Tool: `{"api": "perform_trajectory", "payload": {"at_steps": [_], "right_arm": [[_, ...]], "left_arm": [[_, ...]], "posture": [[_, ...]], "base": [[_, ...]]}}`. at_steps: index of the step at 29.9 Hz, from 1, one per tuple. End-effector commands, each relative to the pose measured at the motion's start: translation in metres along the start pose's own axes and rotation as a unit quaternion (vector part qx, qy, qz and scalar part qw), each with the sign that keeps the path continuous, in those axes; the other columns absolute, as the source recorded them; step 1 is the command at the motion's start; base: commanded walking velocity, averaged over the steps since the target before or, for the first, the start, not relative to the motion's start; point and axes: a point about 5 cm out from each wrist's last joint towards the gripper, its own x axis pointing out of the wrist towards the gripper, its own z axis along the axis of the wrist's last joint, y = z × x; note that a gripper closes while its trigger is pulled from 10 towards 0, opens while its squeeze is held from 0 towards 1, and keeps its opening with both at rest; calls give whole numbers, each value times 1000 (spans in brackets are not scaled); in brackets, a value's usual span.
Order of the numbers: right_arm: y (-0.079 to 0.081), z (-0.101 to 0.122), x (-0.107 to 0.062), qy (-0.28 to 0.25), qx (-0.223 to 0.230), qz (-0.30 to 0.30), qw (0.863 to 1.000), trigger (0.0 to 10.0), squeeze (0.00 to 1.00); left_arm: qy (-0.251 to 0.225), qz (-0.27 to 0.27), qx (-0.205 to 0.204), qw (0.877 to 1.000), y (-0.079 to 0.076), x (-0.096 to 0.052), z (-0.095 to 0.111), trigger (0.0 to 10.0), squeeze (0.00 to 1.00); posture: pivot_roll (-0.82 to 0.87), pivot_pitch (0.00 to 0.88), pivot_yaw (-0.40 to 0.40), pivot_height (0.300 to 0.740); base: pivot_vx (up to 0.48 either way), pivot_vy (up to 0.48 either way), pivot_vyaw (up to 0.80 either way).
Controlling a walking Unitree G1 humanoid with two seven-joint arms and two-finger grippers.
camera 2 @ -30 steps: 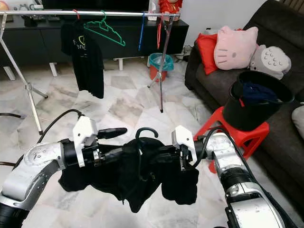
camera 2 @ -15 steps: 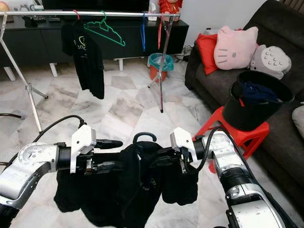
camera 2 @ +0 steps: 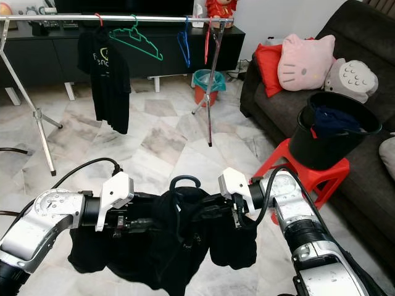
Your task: Hang hanger
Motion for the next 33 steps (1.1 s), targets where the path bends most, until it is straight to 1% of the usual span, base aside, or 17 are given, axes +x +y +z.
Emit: {"api": "perform_trajectory", "payload": {"at_steps": [1,3,4,5,15,24,33], "right_arm": [[-2,11,9,-14,-29,13,999,10000,0],[-2,11,10,-15,-29,14,999,10000,0],[-2,11,10,-15,-28,14,999,10000,0],[-2,11,10,-15,-28,14,999,10000,0],[-3,13,13,-19,-29,15,999,10000,0],[-5,17,18,-24,-35,15,999,10000,0],[-5,17,20,-27,-36,17,999,10000,0]], "left_arm": [[-23,-26,12,999,-3,13,11,3216,0],[-25,-28,12,999,-4,13,11,3020,0],[-26,-29,11,999,-4,13,12,627,0],[-26,-30,10,999,-4,14,12,0,0],[-34,-46,6,998,-8,18,14,0,0],[-21,-67,3,997,-13,20,12,0,0],[-22,-77,-2,997,-16,22,12,0,0]], "posture": [[55,0,-95,740],[55,0,-95,740],[55,0,-93,740],[55,0,-93,740],[57,0,-90,740],[58,0,-85,740],[57,0,-87,740]], "base": [[0,0,0],[0,0,0],[0,0,0],[0,0,0],[0,0,0],[0,0,0],[0,0,0]]}}
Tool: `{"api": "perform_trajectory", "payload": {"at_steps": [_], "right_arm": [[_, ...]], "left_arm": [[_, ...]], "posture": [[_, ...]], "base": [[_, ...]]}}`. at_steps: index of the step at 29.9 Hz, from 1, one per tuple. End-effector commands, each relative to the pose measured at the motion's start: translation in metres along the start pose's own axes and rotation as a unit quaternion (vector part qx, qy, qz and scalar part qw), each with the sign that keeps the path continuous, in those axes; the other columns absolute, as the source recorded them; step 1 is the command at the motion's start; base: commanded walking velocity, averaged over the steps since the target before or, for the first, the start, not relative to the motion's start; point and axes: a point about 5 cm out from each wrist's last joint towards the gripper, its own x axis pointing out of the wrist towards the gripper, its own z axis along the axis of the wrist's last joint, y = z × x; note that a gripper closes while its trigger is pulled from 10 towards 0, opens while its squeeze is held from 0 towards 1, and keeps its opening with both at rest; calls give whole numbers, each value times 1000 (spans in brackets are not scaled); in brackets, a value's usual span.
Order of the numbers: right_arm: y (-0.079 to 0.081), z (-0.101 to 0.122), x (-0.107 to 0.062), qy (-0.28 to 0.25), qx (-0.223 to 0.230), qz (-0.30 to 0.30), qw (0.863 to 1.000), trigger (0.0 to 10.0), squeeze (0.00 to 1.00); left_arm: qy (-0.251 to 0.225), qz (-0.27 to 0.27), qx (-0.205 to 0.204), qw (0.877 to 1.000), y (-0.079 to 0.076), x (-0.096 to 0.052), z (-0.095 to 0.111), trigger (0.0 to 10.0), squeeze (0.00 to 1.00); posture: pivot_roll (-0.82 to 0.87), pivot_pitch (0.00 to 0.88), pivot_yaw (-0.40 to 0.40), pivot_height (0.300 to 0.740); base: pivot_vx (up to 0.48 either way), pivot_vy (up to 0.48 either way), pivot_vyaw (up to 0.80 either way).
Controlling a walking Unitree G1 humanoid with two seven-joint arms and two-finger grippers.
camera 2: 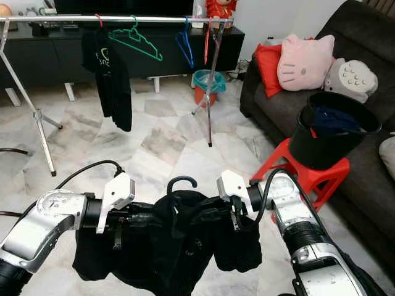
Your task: Hang hanger
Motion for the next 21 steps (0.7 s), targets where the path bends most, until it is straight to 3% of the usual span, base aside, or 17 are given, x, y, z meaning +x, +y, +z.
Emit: {"api": "perform_trajectory", "payload": {"at_steps": [1,6,8,9,10,21], "right_arm": [[-6,19,14,-24,-42,12,999,10000,0],[-7,20,15,-25,-42,12,999,10000,0],[-7,20,15,-25,-41,13,999,10000,149],[-7,20,15,-25,-40,14,999,10000,718],[-7,20,15,-26,-39,14,999,10000,1000],[-7,20,15,-25,-37,19,999,10000,1000]], "left_arm": [[-22,-52,23,998,-12,19,13,0,0],[-22,-51,23,998,-12,19,13,0,0],[-23,-50,23,998,-12,19,14,0,0],[-24,-50,23,998,-12,20,14,0,0],[-24,-49,23,998,-12,20,13,0,0],[-27,-37,19,999,-11,18,12,0,0]], "posture": [[57,0,-87,740],[56,0,-88,740],[57,0,-90,740],[57,0,-90,740],[58,0,-90,740],[57,0,-93,740]], "base": [[0,0,0],[0,0,0],[0,0,0],[0,0,0],[0,0,0],[0,0,0]]}}
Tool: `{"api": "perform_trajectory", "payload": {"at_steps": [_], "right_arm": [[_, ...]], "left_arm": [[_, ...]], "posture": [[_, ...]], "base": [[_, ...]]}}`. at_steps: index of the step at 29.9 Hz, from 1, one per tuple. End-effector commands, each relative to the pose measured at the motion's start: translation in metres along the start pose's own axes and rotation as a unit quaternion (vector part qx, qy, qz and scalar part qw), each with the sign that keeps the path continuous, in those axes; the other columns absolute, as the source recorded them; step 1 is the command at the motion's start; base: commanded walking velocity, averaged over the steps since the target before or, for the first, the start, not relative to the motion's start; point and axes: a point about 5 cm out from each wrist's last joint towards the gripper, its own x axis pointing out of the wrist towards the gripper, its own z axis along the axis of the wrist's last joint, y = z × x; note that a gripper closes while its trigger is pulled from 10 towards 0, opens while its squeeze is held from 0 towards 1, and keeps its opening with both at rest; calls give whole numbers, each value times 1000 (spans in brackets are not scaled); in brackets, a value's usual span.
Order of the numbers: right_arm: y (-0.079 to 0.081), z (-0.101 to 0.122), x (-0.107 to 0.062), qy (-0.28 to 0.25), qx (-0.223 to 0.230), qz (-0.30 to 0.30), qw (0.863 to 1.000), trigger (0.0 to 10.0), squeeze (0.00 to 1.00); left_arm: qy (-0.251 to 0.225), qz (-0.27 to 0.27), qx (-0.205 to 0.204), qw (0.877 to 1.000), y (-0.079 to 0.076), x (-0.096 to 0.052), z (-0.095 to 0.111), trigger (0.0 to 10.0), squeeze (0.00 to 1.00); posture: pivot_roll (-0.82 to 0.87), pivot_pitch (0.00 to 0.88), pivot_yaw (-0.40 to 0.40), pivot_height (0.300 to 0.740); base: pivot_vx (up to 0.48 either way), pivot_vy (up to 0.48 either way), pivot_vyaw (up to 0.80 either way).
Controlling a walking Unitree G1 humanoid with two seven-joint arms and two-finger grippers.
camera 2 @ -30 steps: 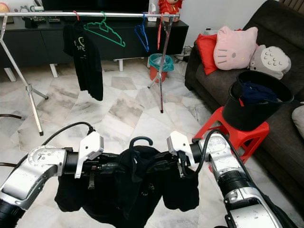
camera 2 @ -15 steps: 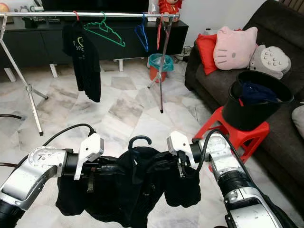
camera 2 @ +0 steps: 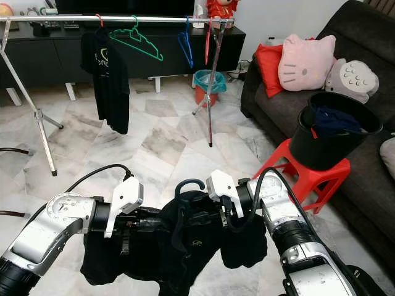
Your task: Hang hanger
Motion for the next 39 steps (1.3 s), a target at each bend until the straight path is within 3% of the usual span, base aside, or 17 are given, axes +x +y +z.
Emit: {"api": "perform_trajectory", "payload": {"at_steps": [1,17,26,39], "right_arm": [[-5,12,-1,-4,-23,0,1000,10000,1000],[5,2,-21,38,-15,-2,999,10000,1000],[8,6,-31,39,-17,-8,999,10000,1000],[1,27,-51,0,-52,-88,995,10000,1000]], "left_arm": [[-16,-19,23,999,-4,6,10,0,0],[-13,32,18,999,8,-1,1,0,0],[-11,33,10,999,8,-2,-5,0,0],[-7,49,-5,999,9,-2,-20,0,0]], "posture": [[57,0,-93,740],[44,0,-89,740],[36,0,-85,740],[25,0,-78,740]], "base": [[0,0,0],[0,0,0],[0,0,0],[0,0,0]]}}
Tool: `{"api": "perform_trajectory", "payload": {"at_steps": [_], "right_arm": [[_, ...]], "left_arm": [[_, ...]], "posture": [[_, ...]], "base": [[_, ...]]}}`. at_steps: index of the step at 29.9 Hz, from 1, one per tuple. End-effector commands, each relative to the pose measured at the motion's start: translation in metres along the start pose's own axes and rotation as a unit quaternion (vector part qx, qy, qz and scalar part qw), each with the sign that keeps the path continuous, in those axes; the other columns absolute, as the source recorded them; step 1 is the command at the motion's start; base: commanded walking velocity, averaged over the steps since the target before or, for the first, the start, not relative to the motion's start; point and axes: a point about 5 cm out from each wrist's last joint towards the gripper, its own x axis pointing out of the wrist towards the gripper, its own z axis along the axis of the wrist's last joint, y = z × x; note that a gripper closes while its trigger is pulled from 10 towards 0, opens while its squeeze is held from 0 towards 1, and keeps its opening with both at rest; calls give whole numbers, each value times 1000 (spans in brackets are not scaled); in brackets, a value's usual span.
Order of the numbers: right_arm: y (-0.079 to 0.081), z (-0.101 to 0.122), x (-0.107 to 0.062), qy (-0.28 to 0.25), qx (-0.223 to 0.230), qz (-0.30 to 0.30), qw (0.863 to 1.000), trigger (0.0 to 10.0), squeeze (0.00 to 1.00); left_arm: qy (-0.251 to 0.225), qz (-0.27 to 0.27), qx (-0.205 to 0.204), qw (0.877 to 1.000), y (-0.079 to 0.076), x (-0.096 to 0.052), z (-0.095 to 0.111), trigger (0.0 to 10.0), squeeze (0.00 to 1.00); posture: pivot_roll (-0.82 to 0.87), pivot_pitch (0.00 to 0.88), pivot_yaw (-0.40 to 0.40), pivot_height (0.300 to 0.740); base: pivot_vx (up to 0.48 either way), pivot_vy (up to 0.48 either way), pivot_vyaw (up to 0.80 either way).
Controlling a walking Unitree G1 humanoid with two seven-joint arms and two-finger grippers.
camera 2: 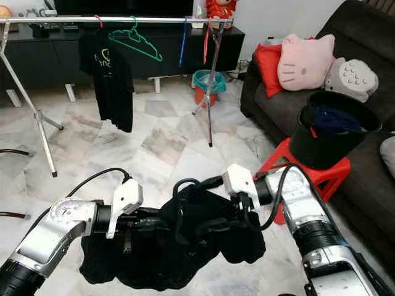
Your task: Hang hanger
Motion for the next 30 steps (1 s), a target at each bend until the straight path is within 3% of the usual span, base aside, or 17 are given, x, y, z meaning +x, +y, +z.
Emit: {"api": "perform_trajectory", "payload": {"at_steps": [1,8,9,10,12,13,16,17,18,19,20,21,22,23,25,28,30], "right_arm": [[1,5,-13,-4,-8,-17,1000,10000,1000],[6,-1,-22,9,-6,-57,998,10000,1000],[3,-3,-25,9,-12,-107,994,10000,0],[3,-3,-25,9,-12,-107,994,10000,0],[-7,-9,-31,7,-10,-209,978,10000,0],[-10,-11,-34,7,-11,-243,970,10000,0],[-18,-23,-44,7,10,-373,928,10000,0],[-21,-37,-53,18,38,-475,879,10000,0],[-21,-41,-56,19,51,-499,865,10000,0],[-15,-52,-59,8,75,-541,838,10000,0],[-15,-52,-59,8,75,-541,838,10000,0],[-10,-62,-61,-1,98,-580,808,10000,0],[-10,-62,-61,-1,98,-580,808,10000,0],[-4,-73,-61,-2,121,-615,779,10000,0],[0,-81,-59,-5,141,-639,756,10000,0],[10,-96,-52,-7,176,-677,714,10000,0],[14,-101,-48,3,178,-683,709,10000,0]], "left_arm": [[-7,6,5,1000,0,-2,-1,0,0],[-12,31,-2,999,4,-4,-6,0,0],[-13,53,-3,998,7,-5,-8,0,0],[-13,53,-3,998,7,-5,-8,0,0],[-13,102,6,995,14,-8,-13,0,0],[-12,122,6,992,17,-9,-15,1961,0],[-22,191,-10,981,25,-15,-24,2353,0],[-28,256,-16,966,32,-20,-29,6549,0],[-29,274,-18,961,35,-22,-31,6549,0],[-27,333,-18,942,41,-28,-36,9059,0],[-27,333,-18,942,41,-28,-36,9059,0],[-39,365,-31,929,42,-31,-40,10000,0],[-39,365,-31,929,42,-31,-40,10000,0],[-52,397,-46,915,44,-34,-42,10000,0],[-57,423,-48,903,45,-35,-45,10000,0],[-78,493,-65,864,47,-41,-50,10000,0],[-87,512,-70,851,47,-43,-52,10000,0]], "posture": [[19,0,-74,740],[11,0,-72,740],[12,0,-71,740],[12,0,-71,740],[10,0,-67,740],[10,0,-67,740],[5,0,-60,740],[5,0,-60,740],[5,0,-60,740],[5,0,-55,740],[5,0,-55,740],[5,0,-55,740],[5,0,-55,740],[8,0,-54,740],[6,0,-53,740],[0,0,-49,740],[-5,0,-45,740]], "base": [[0,0,0],[0,0,0],[0,0,0],[0,0,0],[0,0,0],[0,0,0],[0,0,0],[0,0,0],[0,0,0],[0,0,0],[0,0,0],[0,0,0],[0,0,0],[0,0,0],[0,0,0],[0,0,0],[0,0,0]]}}
